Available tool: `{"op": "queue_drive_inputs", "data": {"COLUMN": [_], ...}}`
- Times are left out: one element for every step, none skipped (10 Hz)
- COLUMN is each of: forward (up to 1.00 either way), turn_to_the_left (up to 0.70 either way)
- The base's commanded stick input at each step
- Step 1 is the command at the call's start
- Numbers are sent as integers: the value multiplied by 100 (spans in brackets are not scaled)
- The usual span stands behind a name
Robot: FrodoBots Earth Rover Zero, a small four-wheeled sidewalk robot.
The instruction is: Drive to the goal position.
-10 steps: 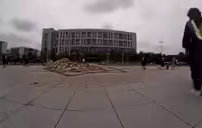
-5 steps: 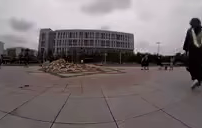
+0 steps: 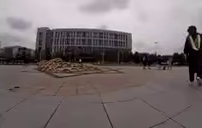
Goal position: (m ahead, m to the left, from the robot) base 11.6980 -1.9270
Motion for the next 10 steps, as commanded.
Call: {"op": "queue_drive_inputs", "data": {"forward": [60, 60, 60, 60, 60, 60, 60, 59, 59, 59], "turn_to_the_left": [-11, -11, -11, -11, -11, -11, -11, -11, -11, -11]}}
